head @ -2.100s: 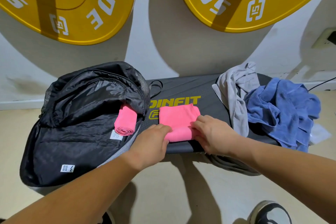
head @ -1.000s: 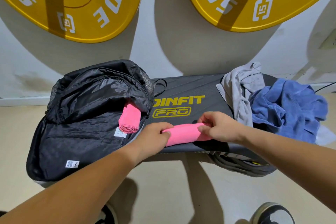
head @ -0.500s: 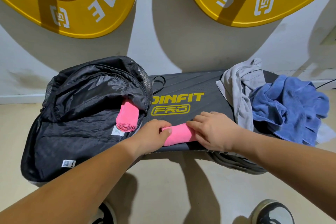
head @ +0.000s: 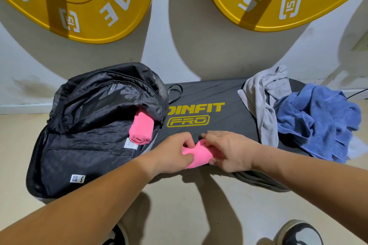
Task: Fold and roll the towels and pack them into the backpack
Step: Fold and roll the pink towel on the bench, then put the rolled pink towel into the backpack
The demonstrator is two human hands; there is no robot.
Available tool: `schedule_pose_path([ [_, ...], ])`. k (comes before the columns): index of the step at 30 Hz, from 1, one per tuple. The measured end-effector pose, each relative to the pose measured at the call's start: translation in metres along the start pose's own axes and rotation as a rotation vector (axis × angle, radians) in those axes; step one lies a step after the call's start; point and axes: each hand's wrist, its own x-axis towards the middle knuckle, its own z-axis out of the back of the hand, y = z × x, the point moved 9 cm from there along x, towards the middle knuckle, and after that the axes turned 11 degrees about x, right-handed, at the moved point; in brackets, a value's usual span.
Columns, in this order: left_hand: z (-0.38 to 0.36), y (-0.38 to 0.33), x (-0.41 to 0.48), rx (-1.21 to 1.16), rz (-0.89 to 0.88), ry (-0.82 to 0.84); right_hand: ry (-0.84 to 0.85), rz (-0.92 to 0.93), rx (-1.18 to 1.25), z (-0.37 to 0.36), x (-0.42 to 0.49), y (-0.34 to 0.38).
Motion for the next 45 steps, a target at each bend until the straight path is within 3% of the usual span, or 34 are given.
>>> schedule_pose_path([
  [8,0.049,-0.020,-0.019,-0.041,-0.070,-0.043,-0.129,-0.056,0.262,0.035,0.006,0.016],
  [15,0.106,-0.025,-0.064,0.167,-0.038,-0.068,-0.122,-0.011,0.334,0.055,0.038,0.070],
  [22,0.154,0.010,-0.106,0.213,0.016,-0.139,0.002,0.059,0.269,0.062,0.078,0.141],
  [26,0.189,0.063,-0.124,0.239,0.195,-0.248,-0.209,0.222,0.119,0.075,0.109,0.170],
  [31,0.198,0.143,-0.137,-0.006,0.415,-0.332,-0.394,0.192,-0.050,0.082,0.140,0.159],
  [36,0.137,0.183,-0.135,-0.319,0.543,-0.297,-0.366,0.053,-0.097,0.069,0.163,0.129],
  [42,0.090,0.202,-0.121,-0.612,0.615,-0.447,-0.415,0.076,-0.106,0.070,0.177,0.122],
  [45,0.083,0.208,-0.109,-0.715,0.677,-0.431,-0.441,0.107,-0.121,0.072,0.181,0.123],
])
